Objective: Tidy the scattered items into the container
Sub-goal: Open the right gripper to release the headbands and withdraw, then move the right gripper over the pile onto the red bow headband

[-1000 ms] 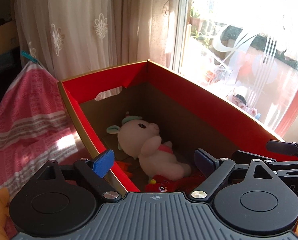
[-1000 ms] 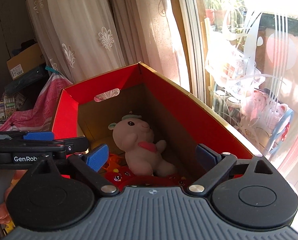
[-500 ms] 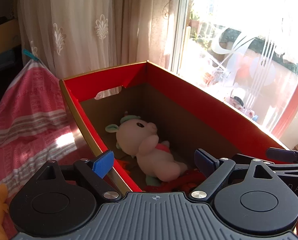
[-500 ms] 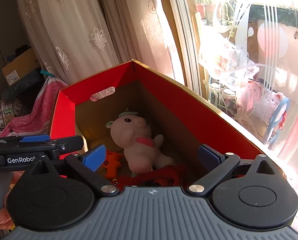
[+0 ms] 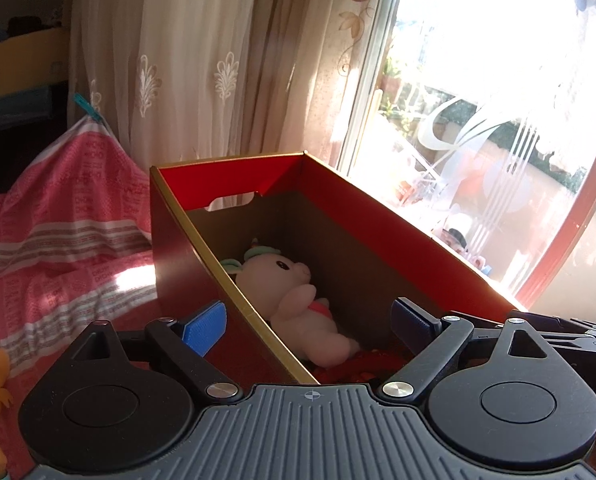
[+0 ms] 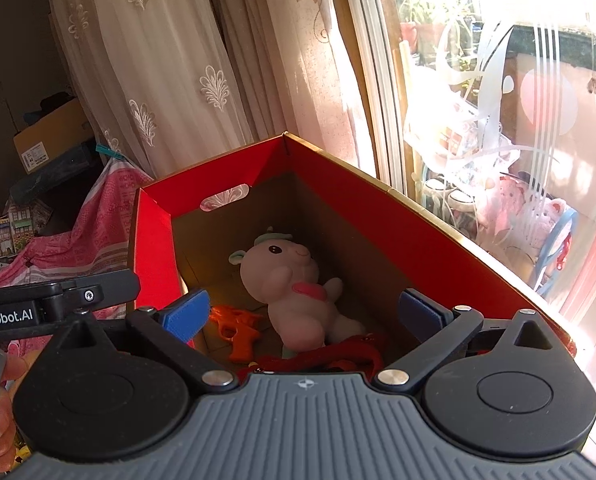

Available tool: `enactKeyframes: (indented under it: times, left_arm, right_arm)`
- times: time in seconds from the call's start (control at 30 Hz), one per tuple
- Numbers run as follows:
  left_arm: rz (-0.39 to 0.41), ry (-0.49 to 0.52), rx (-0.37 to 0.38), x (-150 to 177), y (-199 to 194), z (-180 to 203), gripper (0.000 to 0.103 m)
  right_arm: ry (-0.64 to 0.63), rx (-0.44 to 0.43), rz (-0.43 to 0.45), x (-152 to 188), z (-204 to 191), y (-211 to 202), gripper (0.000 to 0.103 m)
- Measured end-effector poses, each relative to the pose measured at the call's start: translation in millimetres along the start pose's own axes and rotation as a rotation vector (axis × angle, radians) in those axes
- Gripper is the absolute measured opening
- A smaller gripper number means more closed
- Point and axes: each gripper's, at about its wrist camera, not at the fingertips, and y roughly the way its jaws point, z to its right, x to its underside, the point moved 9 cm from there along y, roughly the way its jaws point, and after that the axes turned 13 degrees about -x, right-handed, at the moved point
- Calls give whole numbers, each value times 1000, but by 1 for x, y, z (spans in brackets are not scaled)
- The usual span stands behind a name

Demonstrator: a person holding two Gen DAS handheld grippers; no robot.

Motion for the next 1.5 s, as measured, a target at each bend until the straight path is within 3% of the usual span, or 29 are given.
enactKeyframes:
  times: [0.27,0.57,0.93,1.27,1.5]
  left_arm:
    - [40,1,7,4,-43,-37,99]
    - [8,-116,-72,30,-72,-135,100]
    - [-113,-428,-225,98,-115,-296,100]
    - [-159,-526,-385,155,-136,-376,97]
    - [-208,-514,-485,190,-136,-418,96]
  right_arm:
    - [-29,-28,30,-2,-53,-6,101]
    - [-129,-105,-14,11,-138,14,101]
    - [-297,-293,-168,59,-270,62,101]
    - [-307,-318,-226,87,-304,86,101]
    - [-275,-302,-270,103,-305,103,101]
